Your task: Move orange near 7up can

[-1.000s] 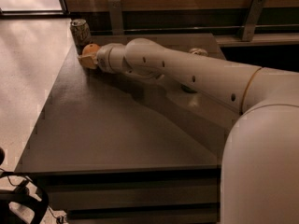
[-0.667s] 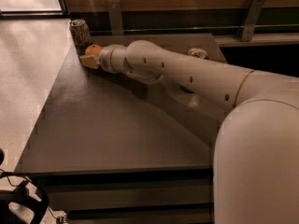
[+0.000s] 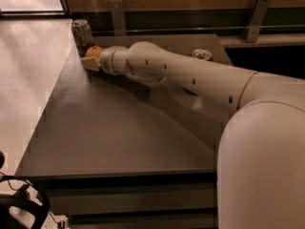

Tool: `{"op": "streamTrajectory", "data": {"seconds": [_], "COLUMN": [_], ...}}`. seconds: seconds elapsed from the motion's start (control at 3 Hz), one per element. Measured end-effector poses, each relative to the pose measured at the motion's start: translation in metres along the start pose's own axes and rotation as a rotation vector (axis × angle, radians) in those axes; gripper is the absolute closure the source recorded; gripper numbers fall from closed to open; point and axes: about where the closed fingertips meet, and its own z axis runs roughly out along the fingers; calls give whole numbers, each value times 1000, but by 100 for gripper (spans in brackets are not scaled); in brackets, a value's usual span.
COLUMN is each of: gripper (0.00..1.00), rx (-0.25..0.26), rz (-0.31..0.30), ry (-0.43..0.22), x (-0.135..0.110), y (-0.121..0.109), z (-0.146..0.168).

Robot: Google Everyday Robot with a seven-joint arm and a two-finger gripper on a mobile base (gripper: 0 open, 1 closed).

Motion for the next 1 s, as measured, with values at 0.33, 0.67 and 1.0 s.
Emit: {"op": "streamTrajectory", "data": {"seconds": [0.33,0.67,1.0], "gripper": [35,12,0], "rx": [-3,-7,-9], "rz": [0,0,0], "ry": [0,1,1], "x": [0,0,1], "y": [2,4,6], "z": [1,3,4]}}
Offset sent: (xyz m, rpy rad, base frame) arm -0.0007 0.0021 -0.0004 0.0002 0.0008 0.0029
